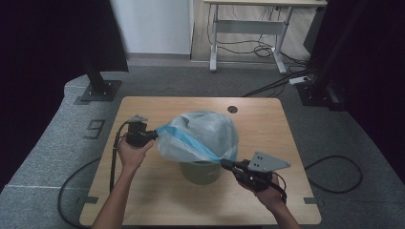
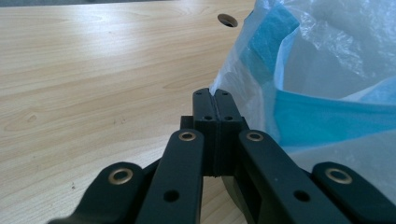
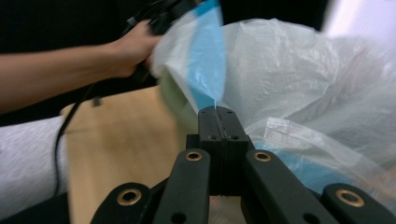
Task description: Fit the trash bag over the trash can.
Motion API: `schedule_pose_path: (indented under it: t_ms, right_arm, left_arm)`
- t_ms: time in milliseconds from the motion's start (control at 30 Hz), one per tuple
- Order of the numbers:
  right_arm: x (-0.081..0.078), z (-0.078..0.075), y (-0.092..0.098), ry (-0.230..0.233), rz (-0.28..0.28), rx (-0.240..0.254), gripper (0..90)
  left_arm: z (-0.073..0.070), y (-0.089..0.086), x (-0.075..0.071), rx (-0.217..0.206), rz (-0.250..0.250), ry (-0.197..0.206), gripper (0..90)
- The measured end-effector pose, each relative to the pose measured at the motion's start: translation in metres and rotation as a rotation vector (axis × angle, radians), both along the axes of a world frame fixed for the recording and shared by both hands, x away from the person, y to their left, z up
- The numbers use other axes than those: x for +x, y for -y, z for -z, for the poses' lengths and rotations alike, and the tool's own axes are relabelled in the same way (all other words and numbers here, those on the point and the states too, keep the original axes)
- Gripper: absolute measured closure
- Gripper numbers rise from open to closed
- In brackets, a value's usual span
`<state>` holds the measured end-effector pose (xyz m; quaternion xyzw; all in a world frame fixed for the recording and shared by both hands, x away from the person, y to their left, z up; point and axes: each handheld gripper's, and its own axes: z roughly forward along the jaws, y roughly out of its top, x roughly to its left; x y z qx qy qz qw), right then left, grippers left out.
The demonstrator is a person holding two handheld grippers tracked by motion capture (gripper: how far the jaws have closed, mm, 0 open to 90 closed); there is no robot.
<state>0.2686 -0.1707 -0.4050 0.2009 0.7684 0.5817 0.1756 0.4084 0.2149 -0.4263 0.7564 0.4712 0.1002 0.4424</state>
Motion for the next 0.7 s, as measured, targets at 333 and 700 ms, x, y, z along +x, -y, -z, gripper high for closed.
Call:
schedule_pose_path:
  t_ms: [333, 700]
  right_arm:
    - [-0.012, 0.052, -0.005, -0.064, -0.053, -0.069, 89.0]
    - [0.015, 0.111, -0.014, -0.179, 0.010, -0.170, 88.9]
  left_arm:
    - [0.008, 0.004, -0.001, 0.023, 0.016, -0.028, 89.8]
    - [0.024, 0.008, 0.001, 0.037, 0.022, -0.070, 89.8]
